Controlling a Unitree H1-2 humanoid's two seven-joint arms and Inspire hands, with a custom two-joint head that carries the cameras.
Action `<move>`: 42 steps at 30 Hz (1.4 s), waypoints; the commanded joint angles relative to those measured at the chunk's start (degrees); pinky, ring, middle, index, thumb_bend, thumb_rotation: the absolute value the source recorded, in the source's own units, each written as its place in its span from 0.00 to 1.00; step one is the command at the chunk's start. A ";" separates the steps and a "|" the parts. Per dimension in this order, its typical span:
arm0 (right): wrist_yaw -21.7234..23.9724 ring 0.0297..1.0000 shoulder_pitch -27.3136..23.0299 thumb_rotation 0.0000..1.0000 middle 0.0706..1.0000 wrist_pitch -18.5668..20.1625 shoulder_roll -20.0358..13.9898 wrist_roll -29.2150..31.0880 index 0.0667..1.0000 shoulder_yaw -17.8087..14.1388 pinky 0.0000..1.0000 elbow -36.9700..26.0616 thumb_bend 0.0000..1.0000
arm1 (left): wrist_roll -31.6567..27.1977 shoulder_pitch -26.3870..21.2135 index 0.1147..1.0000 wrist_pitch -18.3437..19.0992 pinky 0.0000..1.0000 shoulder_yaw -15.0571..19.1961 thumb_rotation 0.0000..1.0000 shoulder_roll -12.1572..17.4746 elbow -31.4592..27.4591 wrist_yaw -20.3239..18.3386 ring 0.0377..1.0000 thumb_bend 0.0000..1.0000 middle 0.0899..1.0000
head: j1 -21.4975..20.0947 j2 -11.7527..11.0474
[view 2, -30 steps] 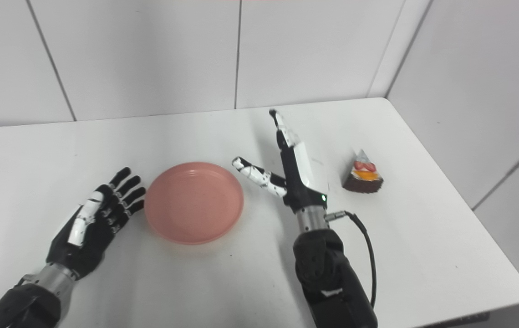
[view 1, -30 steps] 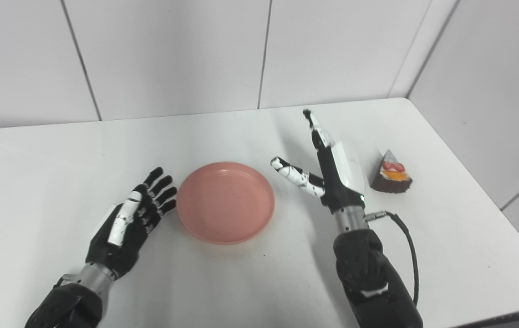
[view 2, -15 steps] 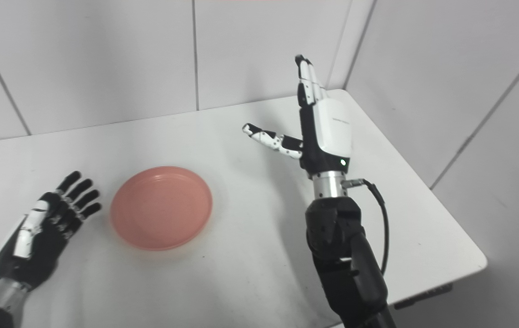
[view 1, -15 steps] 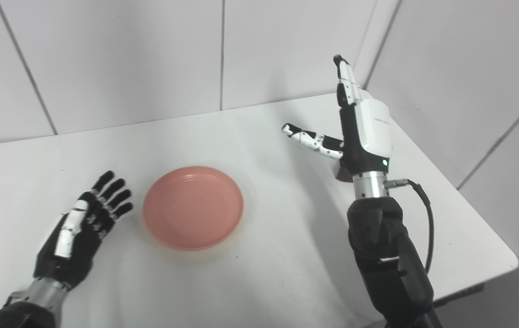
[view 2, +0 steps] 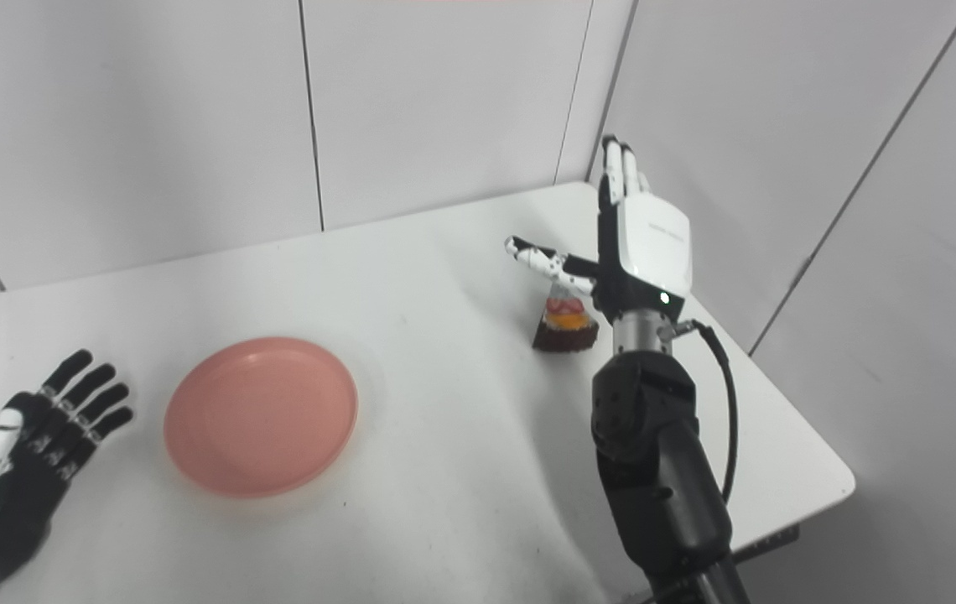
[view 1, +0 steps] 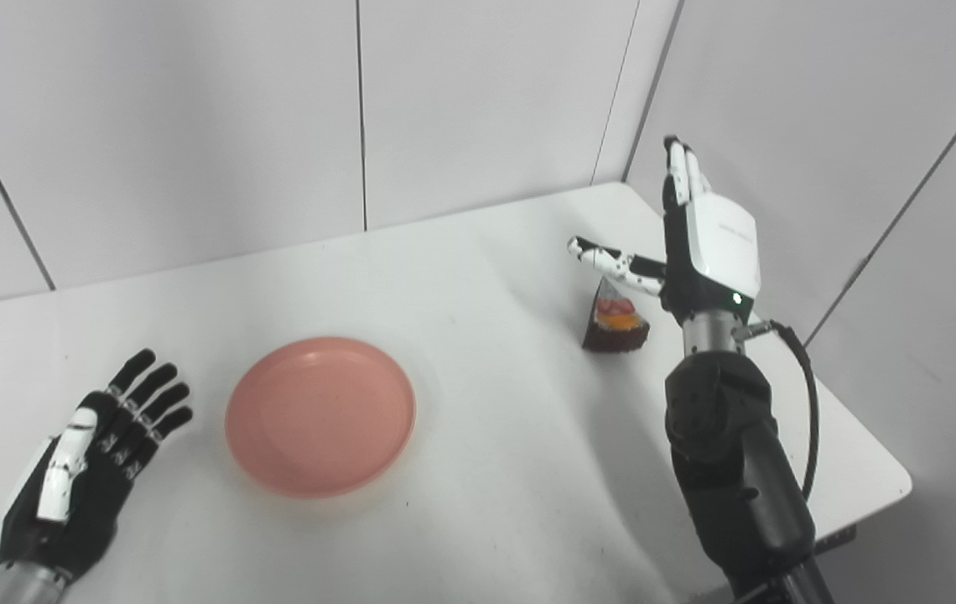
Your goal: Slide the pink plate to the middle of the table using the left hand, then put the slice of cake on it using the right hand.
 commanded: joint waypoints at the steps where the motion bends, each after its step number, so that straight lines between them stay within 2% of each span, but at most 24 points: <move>1: 0.04 0.95 -0.39 0.70 1.00 0.38 -1.07 -0.93 1.00 -0.86 0.81 -0.14 1.00 | 2.26 4.98 0.88 3.90 0.86 -0.19 0.90 1.78 6.09 1.53 0.88 0.45 0.89 | 0.01 0.00; 7: 0.42 0.99 -0.74 0.71 1.00 0.38 -1.54 -0.50 1.00 -1.07 0.88 4.55 1.00 | 2.38 4.79 0.86 3.26 0.85 -0.25 0.89 2.14 6.93 1.34 0.87 0.46 0.89 | -0.34 0.08; 10: 0.34 0.97 -1.01 0.70 1.00 0.37 -1.51 0.80 1.00 -1.24 0.85 6.91 1.00 | 2.37 4.73 0.87 2.72 0.84 -0.43 0.88 2.36 7.30 0.91 0.87 0.47 0.89 | -0.34 0.08; 11: 0.54 0.97 -1.14 0.70 1.00 0.37 -1.44 1.23 1.00 -1.39 0.84 7.47 1.00 | 2.32 4.73 0.87 2.75 0.84 -0.44 0.87 2.44 7.26 0.87 0.87 0.47 0.89 | -0.29 0.69; 16: 0.73 0.98 -1.54 0.69 1.00 0.35 -1.61 3.67 1.00 -1.04 0.88 10.21 1.00 | 2.61 4.86 0.87 2.87 0.84 -0.58 0.85 2.74 6.82 1.04 0.87 0.47 0.89 | -0.42 1.21; 25: 2.83 0.98 -3.41 0.70 1.00 0.40 -1.58 3.05 1.00 -0.37 0.89 15.41 1.00 | 2.42 5.00 0.86 3.21 0.83 -0.49 0.84 3.01 6.37 1.08 0.87 0.48 0.88 | -0.67 2.13; 33: 4.22 1.00 -4.69 0.71 1.00 0.39 -1.26 4.81 1.00 -0.39 0.91 17.85 1.00 | 2.46 5.07 0.86 3.88 0.83 -0.55 0.84 3.25 5.61 1.33 0.86 0.48 0.88 | -0.87 3.00; 42: 5.39 0.99 -5.33 0.70 1.00 0.41 -1.00 5.60 1.00 0.22 0.89 18.98 1.00 | 2.00 5.24 0.86 5.05 0.83 -0.56 0.85 3.36 4.14 1.93 0.86 0.47 0.87 | -0.96 3.77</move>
